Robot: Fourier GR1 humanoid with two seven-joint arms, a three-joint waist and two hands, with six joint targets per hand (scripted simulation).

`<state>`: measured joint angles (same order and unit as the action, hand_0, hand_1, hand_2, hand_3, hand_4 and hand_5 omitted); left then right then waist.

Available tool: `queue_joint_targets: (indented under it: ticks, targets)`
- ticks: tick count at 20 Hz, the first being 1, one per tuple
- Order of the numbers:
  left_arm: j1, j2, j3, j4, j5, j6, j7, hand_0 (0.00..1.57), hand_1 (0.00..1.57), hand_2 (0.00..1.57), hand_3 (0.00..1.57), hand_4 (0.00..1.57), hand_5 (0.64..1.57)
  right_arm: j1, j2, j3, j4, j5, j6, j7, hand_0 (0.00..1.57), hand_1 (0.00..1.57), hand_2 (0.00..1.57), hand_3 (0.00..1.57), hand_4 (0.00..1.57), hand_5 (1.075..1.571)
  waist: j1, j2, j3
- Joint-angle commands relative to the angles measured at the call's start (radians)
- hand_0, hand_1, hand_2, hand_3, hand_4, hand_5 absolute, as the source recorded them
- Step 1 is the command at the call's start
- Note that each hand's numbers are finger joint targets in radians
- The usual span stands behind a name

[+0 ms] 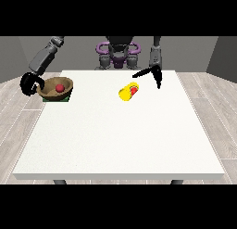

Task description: Pick the cup and pour the ball into the bowl, then pick the bowl and place it on the pad

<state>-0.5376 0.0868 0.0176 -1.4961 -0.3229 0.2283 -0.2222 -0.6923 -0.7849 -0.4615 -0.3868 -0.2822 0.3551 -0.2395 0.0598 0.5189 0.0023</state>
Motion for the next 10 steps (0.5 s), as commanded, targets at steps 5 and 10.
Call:
queue_joint_targets:
  ticks: [5, 10]
  targets:
    - [0.084, -0.001, -0.017, -0.054, 0.018, -0.034, 0.023, 0.0, 0.0, 0.0, 0.0, 0.0, 1.566, -0.025, 0.002, -0.04, 0.075, -0.048, 0.02, 0.057, 1.57, 1.57, 1.57, 0.0, 0.78, 1.569, 0.006, -0.062, -0.0014]
    - [0.086, -0.006, -0.015, -0.122, 0.011, -0.019, 0.063, 0.0, 0.0, 0.0, 0.0, 0.0, 1.566, -0.018, -0.042, -0.026, 0.091, -0.034, 0.069, 0.081, 1.57, 1.57, 1.57, 0.81, 0.74, 1.571, -0.008, -0.053, -0.0009]
